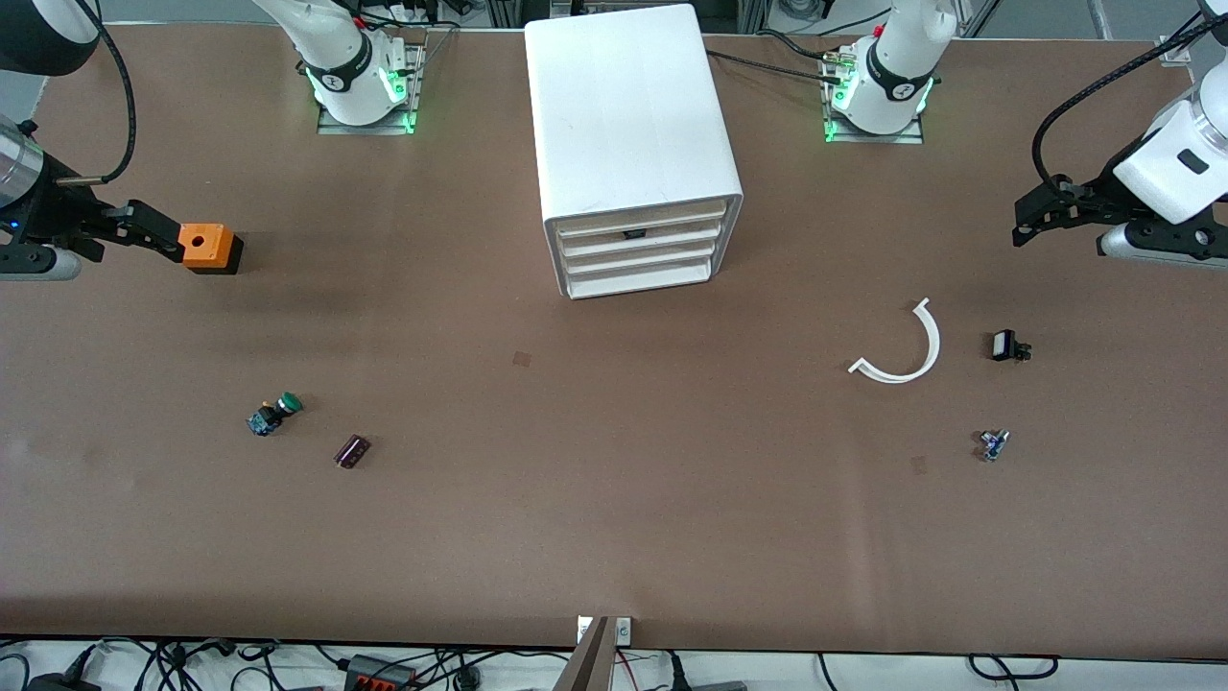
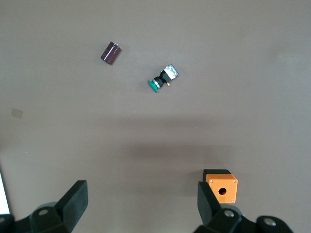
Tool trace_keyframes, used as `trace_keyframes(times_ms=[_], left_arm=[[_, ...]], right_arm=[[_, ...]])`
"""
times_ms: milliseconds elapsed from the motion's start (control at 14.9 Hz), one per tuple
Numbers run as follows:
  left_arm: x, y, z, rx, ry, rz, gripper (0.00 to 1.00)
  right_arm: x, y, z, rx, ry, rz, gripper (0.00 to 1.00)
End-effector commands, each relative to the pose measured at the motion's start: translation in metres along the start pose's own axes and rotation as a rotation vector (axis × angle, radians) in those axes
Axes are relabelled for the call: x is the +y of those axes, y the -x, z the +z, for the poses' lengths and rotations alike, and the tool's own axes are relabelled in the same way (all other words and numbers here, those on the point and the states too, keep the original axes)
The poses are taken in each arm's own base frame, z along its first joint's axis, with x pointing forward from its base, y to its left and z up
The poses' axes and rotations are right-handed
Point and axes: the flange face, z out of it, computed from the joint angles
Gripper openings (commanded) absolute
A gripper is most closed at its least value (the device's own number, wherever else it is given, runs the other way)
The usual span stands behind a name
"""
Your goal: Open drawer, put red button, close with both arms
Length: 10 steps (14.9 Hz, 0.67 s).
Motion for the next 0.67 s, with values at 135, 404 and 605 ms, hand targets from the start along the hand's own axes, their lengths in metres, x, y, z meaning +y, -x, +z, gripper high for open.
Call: trace_keyframes(times_ms=[135, 404, 605], left_arm=[[0.0003, -0.0063, -0.0045, -0.014, 0.013, -0.004, 1.00], [0.0011, -0.0060, -0.0042, -0.017, 0.013, -0.004, 1.00], [0.0003, -0.0061, -0.0044, -0.016, 0.013, -0.005, 1.00]], right_arm=[[0.0024, 0.0026, -0.0064, 0.003, -0.003, 0.003, 1.00], [0.0007, 0.0022, -0.0068, 0.006, -0.003, 0.002, 1.00], [0.0015, 0.0022, -0.0067, 0.006, -0.003, 0.003, 1.00]])
